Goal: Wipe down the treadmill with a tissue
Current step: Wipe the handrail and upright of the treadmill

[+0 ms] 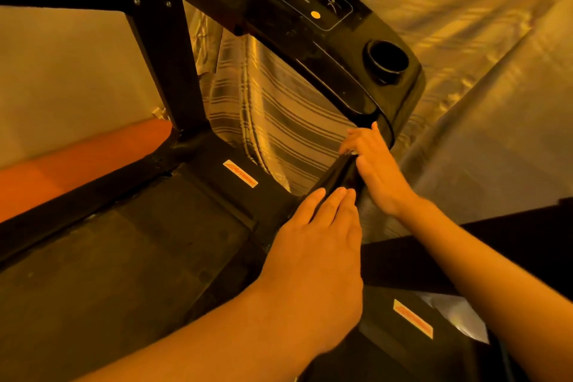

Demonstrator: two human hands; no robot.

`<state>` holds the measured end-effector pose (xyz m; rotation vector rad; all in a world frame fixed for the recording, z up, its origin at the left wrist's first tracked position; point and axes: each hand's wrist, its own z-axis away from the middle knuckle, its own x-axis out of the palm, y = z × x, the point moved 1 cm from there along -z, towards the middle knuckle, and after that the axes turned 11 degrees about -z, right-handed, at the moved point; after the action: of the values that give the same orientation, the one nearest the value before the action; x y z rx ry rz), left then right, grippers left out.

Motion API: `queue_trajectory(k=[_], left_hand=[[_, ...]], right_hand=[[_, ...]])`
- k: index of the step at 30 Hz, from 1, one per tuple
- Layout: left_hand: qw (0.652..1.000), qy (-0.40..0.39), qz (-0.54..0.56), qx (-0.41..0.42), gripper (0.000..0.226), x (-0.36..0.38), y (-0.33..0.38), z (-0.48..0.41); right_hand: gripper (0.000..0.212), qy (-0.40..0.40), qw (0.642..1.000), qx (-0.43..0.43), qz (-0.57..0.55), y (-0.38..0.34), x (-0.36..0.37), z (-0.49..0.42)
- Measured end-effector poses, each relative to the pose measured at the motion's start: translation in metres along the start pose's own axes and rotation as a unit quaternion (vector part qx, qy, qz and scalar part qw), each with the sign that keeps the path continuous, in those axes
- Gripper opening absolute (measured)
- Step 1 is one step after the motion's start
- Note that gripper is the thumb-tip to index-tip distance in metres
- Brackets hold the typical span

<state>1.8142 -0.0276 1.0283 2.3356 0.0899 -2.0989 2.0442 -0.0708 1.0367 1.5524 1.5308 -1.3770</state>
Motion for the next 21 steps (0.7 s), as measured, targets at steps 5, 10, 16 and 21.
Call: queue_trajectory(k=[5, 10, 16, 21], left_hand=[[1.000, 0.000, -0.010, 0.012, 0.079, -0.003, -0.001, 0.000], [0.999, -0.006, -0.033, -0.008, 0.074, -0.002, 0.002, 0.003], [0.996, 0.065, -0.054, -0.014, 0.078, 0.004, 0.002, 0.001], [0.990, 0.139, -0.011, -0.030, 0.069, 0.020, 0.000, 0.000]], right_hand=[[0.053, -0.006, 0.990, -0.004, -0.138, -0.047, 0.034, 0.067], [0.064, 0.050, 0.995, 0.037, -0.075, 0.003, 0.023, 0.029], [0.061, 0.083, 0.979, 0.031, -0.181, -0.041, 0.054, 0.076], [0.087, 0.094, 0.985, 0.107, -0.096, 0.010, 0.020, 0.022]])
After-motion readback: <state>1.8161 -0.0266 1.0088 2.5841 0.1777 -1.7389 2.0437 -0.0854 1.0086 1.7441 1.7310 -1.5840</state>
